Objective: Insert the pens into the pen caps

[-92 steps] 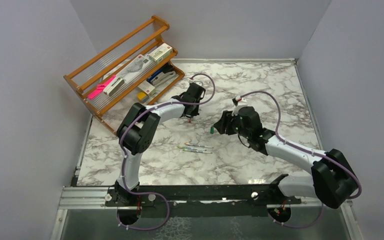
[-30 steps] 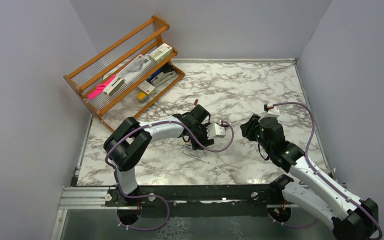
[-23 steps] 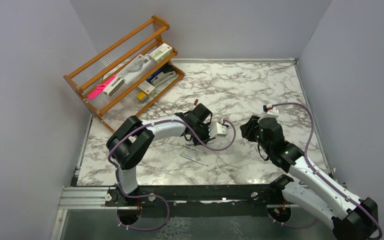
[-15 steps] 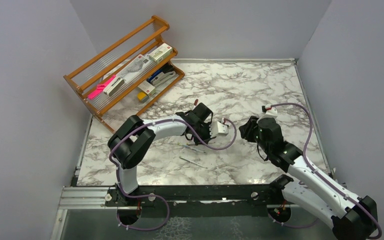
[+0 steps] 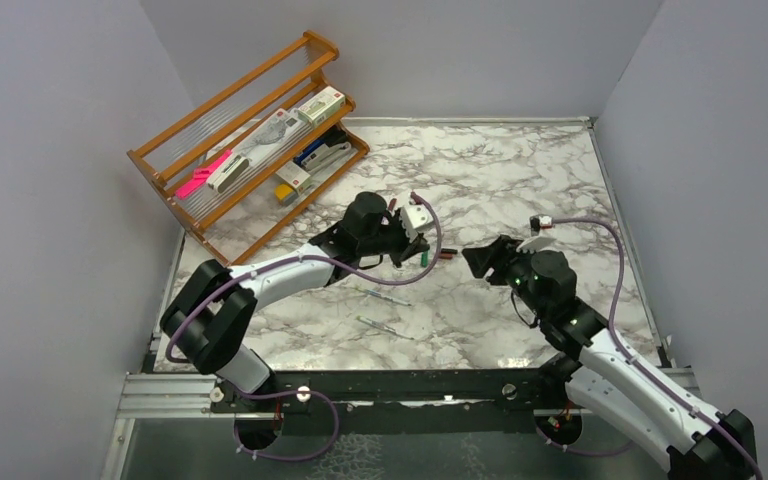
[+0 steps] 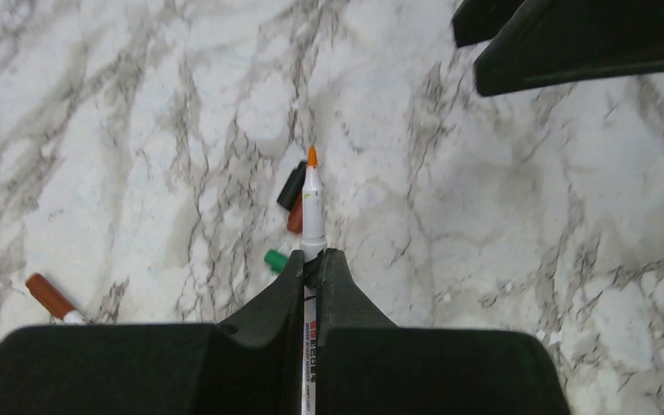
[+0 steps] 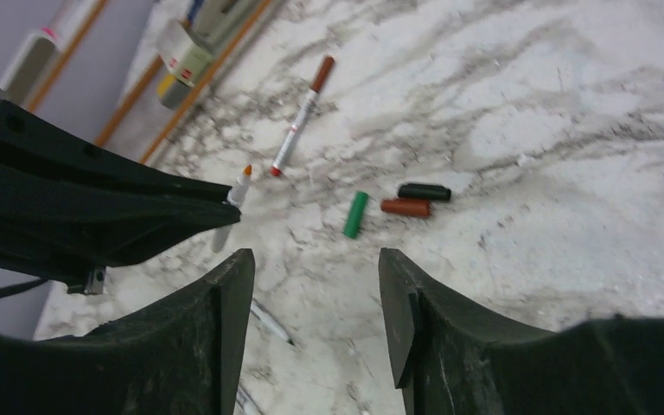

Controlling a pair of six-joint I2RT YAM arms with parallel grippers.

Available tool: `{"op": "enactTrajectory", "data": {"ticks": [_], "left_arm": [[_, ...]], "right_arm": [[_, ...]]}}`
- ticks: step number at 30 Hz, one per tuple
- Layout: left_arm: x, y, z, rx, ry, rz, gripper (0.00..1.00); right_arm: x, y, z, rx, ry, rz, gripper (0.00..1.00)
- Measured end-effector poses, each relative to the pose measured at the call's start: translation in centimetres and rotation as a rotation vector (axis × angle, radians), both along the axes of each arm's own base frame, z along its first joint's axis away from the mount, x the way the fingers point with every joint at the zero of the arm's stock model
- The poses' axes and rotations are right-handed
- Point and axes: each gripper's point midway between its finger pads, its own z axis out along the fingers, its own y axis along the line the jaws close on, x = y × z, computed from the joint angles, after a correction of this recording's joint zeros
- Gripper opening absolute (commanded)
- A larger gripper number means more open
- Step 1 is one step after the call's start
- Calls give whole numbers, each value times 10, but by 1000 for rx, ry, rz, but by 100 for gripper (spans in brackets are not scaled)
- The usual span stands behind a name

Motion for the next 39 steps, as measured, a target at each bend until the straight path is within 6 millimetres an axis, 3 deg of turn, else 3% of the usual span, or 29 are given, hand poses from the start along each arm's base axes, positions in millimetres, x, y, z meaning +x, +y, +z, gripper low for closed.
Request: {"op": "enactTrajectory", "data": {"ticks": [5, 11, 16, 23, 24, 25, 27, 29, 36, 39], "left_arm": [[-1, -19, 52, -211, -28, -9, 0], [-10, -32, 74, -306, -7, -56, 0], [-16, -37, 80, -330, 5, -78, 0], [-18, -38, 83, -342, 15, -82, 0], [-18, -38, 83, -343, 16, -82, 0], [-18, -38, 83, -345, 18, -81, 6], [-18, -39, 85, -352, 16, -81, 28], [-18, -39, 87, -358, 12, -82, 35], [-23, -42, 90, -374, 8, -122, 37], [-23, -43, 88, -372, 9, -127, 32]], "right_arm": [[10, 13, 33, 85, -110, 29, 63], [27, 34, 54, 111, -159, 83, 60], [34, 44, 68, 124, -198, 114, 47], [37, 53, 64, 116, -193, 151, 3], [37, 54, 64, 115, -194, 158, 2], [37, 55, 66, 118, -196, 159, 2], [38, 55, 68, 118, -201, 161, 2], [38, 55, 70, 119, -202, 164, 2], [40, 57, 92, 110, -236, 173, 2], [41, 59, 107, 114, -265, 181, 2]]}}
